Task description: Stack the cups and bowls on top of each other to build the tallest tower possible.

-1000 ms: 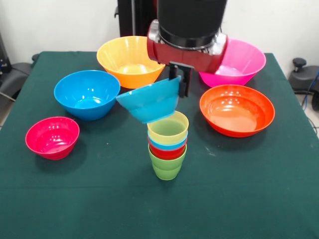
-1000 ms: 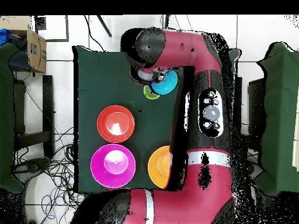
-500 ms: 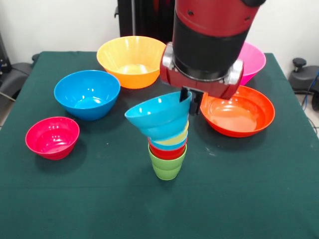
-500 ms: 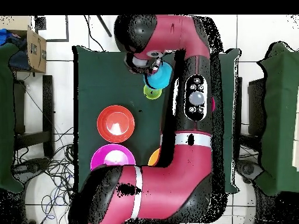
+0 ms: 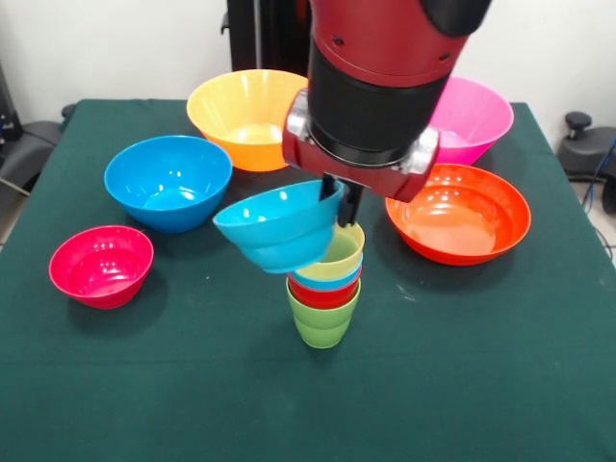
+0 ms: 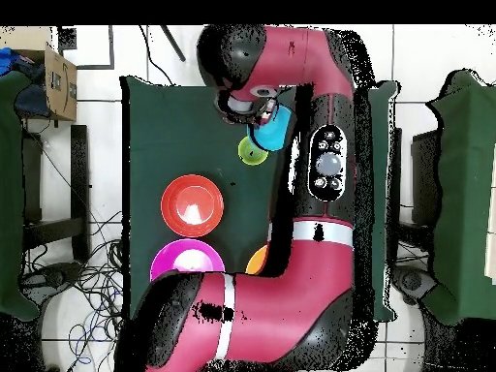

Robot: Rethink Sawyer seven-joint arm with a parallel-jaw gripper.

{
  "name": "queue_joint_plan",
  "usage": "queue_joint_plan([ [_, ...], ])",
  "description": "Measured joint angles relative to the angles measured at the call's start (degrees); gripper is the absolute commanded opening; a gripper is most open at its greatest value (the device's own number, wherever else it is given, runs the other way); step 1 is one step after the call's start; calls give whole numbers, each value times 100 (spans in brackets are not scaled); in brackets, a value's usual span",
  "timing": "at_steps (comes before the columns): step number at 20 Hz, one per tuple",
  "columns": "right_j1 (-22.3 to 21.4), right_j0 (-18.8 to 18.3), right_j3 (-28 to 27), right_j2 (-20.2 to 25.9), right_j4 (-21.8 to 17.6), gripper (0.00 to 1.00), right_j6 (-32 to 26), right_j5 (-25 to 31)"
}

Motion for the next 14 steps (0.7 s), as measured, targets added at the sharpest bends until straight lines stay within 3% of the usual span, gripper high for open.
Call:
queue_joint_plan([
  [14,-108,24,2,-383,5,0,0,-1],
])
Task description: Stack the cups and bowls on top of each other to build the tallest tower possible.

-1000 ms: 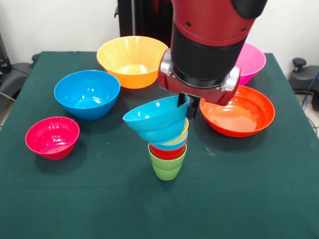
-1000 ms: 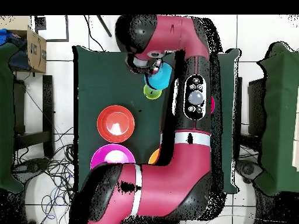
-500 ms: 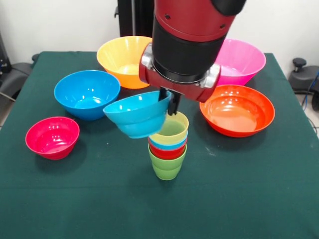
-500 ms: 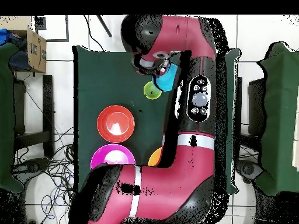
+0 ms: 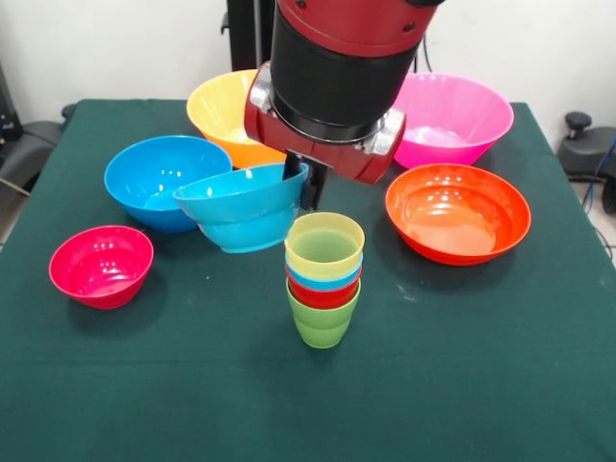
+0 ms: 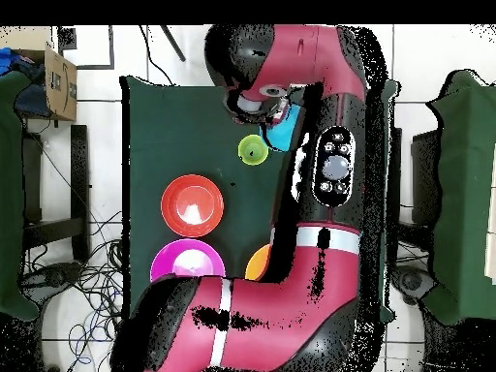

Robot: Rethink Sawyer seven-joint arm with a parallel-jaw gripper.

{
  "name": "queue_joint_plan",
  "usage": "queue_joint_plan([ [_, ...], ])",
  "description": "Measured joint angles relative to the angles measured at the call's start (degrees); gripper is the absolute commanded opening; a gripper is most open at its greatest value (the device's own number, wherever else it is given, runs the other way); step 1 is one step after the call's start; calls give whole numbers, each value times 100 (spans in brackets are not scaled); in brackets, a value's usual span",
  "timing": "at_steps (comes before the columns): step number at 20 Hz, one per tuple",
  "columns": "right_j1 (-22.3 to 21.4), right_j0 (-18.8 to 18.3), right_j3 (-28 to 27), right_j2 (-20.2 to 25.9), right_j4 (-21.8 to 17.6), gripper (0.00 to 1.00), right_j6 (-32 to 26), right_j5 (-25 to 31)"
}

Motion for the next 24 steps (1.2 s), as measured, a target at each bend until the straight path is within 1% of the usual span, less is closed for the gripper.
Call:
queue_joint_plan([
  [9,-9,125,1,-168,24,0,0,6],
  [24,31,379,87,-454,501,0,0,18],
])
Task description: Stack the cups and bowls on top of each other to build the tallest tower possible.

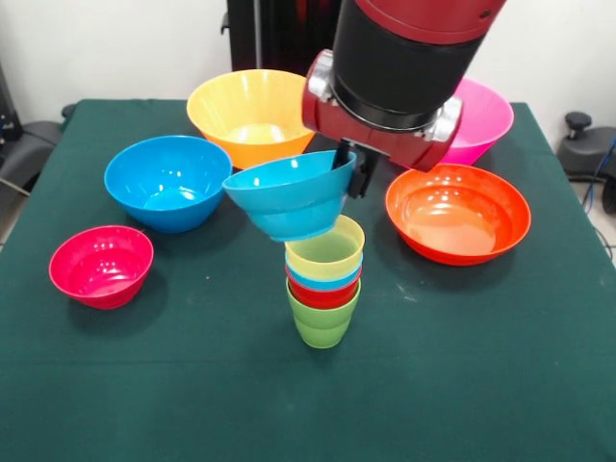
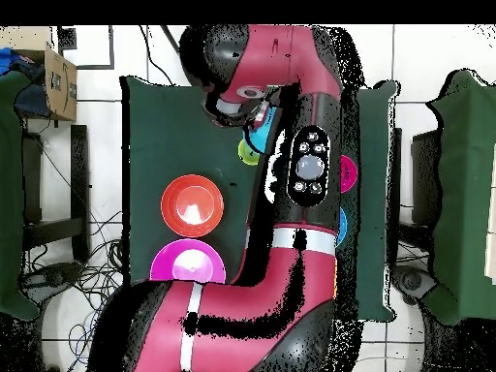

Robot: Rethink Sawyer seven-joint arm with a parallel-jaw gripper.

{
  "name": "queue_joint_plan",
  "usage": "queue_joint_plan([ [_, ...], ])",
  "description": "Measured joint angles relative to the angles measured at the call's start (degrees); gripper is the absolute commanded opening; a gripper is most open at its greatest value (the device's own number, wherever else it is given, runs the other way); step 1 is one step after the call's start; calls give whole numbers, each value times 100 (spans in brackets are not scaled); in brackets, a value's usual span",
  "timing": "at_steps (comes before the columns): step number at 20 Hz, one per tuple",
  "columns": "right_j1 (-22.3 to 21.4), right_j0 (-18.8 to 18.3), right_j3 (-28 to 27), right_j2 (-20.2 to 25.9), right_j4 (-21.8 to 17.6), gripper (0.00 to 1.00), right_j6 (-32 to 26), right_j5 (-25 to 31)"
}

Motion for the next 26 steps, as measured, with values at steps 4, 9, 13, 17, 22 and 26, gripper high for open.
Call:
queue_joint_plan([
  [4,16,111,53,-120,91,0,0,0],
  [9,78,198,71,-248,209,0,4,0],
  [13,209,247,70,-338,297,0,4,0],
  [17,401,271,69,-430,350,0,29,-2],
  [22,630,295,61,-569,357,0,45,0],
  [26,823,331,25,-692,371,0,49,37],
])
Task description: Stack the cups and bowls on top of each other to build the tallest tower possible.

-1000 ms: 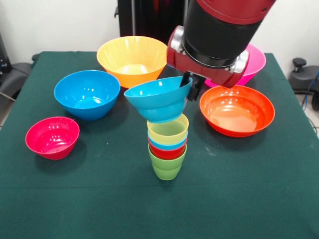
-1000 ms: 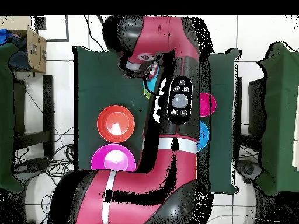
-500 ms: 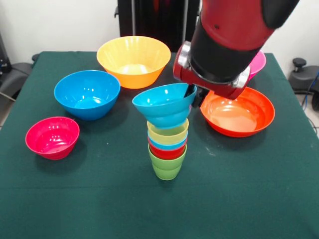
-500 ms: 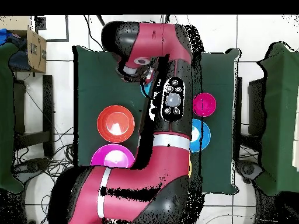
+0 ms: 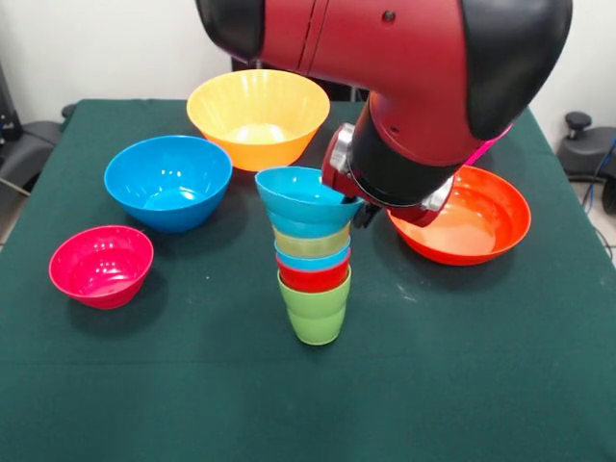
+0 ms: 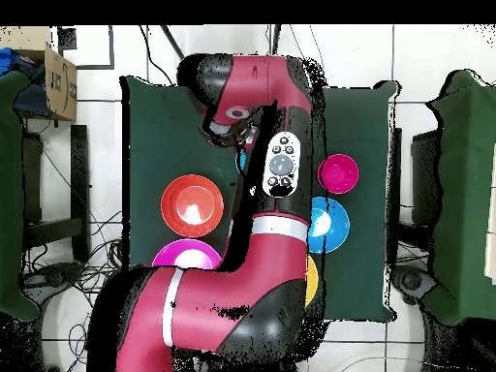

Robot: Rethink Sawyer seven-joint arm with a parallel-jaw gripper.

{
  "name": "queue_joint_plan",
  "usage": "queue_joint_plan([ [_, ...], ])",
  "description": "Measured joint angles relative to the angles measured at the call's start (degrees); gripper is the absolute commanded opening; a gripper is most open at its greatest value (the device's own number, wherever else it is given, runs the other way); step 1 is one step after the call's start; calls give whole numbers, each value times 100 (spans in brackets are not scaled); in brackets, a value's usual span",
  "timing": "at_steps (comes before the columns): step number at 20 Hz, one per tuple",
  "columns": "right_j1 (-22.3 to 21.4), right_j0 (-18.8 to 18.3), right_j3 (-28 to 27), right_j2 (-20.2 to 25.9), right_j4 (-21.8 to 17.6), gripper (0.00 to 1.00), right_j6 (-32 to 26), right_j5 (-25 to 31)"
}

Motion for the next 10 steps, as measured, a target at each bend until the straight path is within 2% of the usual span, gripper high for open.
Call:
queue_joint_plan([
  [10,99,98,-108,-251,115,0,166,90],
])
